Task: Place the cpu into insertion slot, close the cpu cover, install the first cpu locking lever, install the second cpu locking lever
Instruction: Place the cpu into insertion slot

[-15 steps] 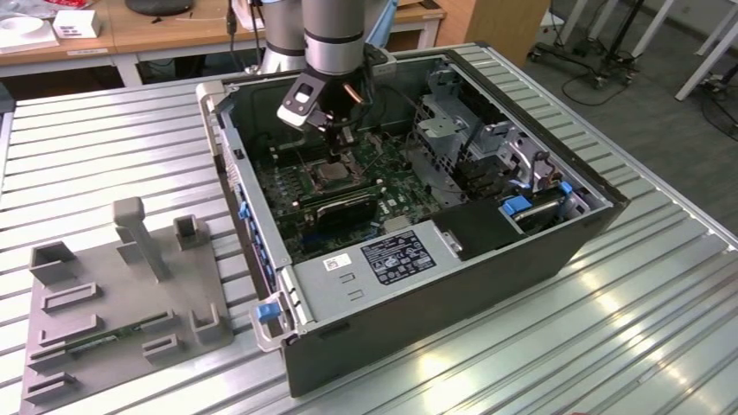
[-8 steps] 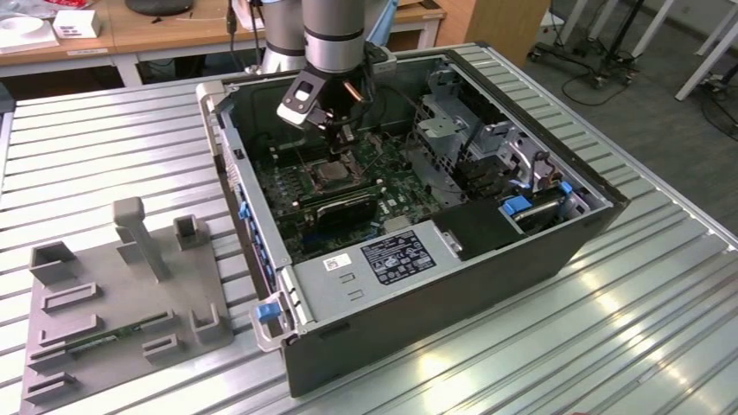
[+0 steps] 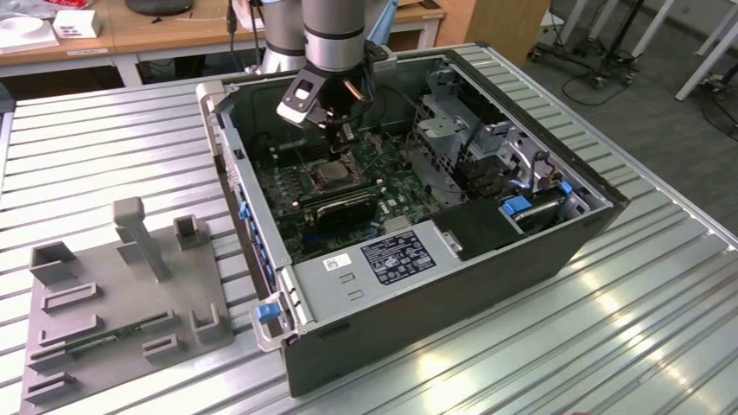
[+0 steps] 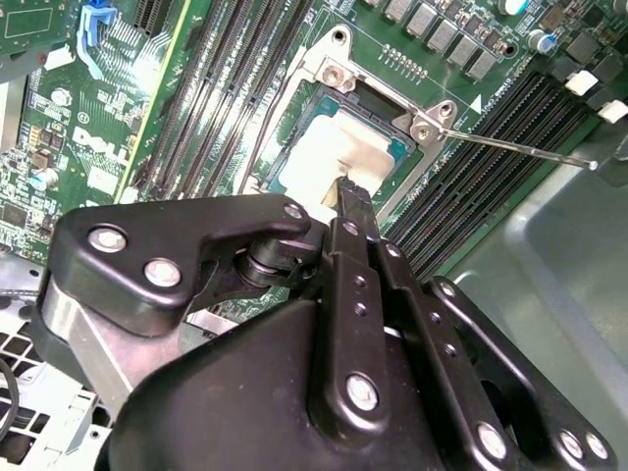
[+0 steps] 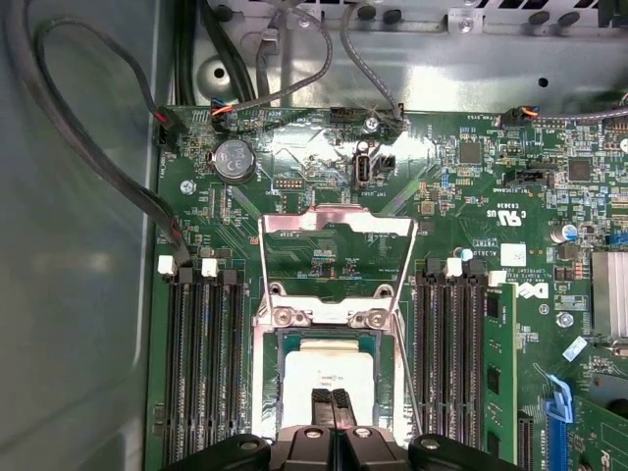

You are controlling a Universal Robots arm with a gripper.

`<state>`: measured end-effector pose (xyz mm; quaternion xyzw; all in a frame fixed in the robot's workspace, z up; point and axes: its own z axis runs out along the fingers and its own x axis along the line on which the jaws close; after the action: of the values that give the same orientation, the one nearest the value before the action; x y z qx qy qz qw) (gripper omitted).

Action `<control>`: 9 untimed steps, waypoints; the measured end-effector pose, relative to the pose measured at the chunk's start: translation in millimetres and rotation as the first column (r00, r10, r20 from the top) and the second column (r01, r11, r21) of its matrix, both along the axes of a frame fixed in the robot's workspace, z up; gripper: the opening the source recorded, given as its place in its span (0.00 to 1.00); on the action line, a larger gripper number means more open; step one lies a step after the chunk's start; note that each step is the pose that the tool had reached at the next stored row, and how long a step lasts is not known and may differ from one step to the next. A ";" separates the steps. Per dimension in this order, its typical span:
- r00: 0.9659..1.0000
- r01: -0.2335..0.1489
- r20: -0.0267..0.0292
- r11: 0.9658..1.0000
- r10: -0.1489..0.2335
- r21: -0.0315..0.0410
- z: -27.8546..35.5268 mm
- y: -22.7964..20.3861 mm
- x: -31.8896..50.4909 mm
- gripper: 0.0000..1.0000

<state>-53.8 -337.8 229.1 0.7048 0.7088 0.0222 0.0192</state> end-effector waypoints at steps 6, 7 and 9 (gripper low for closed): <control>1.000 0.000 -0.001 1.000 0.000 0.000 0.1 0.0 1.6 0.10; 1.000 0.000 -0.001 1.000 0.000 0.000 0.1 0.0 2.1 0.10; 1.000 0.000 -0.001 1.000 0.000 0.000 0.1 0.0 2.3 0.10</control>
<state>-51.5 -337.8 229.2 0.7048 0.7088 0.0217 0.0188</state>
